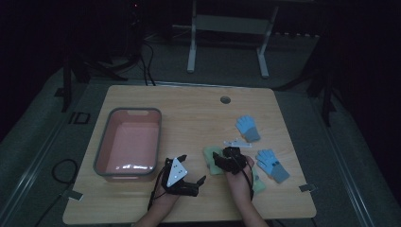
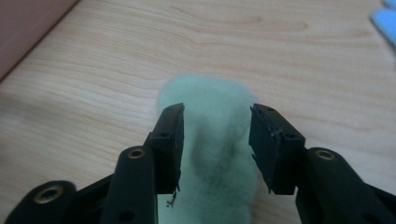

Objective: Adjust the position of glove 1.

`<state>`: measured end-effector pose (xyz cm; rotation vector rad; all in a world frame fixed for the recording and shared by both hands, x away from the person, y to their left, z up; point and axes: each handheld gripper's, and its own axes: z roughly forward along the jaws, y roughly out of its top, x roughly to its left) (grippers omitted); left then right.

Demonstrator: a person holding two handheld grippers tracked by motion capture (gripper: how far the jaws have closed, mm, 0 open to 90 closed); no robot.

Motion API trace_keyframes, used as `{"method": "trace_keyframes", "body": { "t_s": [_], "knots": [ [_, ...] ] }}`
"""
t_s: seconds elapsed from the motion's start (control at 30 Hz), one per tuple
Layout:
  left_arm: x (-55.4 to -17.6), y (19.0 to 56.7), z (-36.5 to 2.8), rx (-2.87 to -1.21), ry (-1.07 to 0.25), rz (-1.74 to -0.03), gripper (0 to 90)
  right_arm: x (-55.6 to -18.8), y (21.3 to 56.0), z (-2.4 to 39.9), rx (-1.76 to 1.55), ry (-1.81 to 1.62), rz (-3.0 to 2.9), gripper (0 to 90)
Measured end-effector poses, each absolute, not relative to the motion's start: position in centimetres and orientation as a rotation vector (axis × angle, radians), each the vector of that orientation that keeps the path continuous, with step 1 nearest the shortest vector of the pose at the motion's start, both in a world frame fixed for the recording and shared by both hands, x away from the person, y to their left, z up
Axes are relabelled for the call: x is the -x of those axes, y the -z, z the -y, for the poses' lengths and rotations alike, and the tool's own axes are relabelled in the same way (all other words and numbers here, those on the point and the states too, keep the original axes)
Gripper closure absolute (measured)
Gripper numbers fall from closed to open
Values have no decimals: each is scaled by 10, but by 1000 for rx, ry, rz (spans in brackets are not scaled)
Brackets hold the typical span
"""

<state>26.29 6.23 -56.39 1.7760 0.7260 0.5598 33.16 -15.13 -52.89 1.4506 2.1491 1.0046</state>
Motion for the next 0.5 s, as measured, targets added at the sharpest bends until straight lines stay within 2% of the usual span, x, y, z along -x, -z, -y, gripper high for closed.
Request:
{"method": "trace_keyframes", "body": {
  "t_s": [0.23, 0.27, 0.5],
  "knots": [
    [-262, 564, -62, -1783, -565, -716, 4, -338, 512, 160, -1293, -983, -2227, 567],
    [-262, 564, -62, -1782, -564, -718, 4, -340, 507, 166, -1243, -975, -2259, 535],
    [-262, 564, -62, -1780, -565, -719, 4, -339, 492, 201, -1118, -959, -2334, 529]
  ]
}}
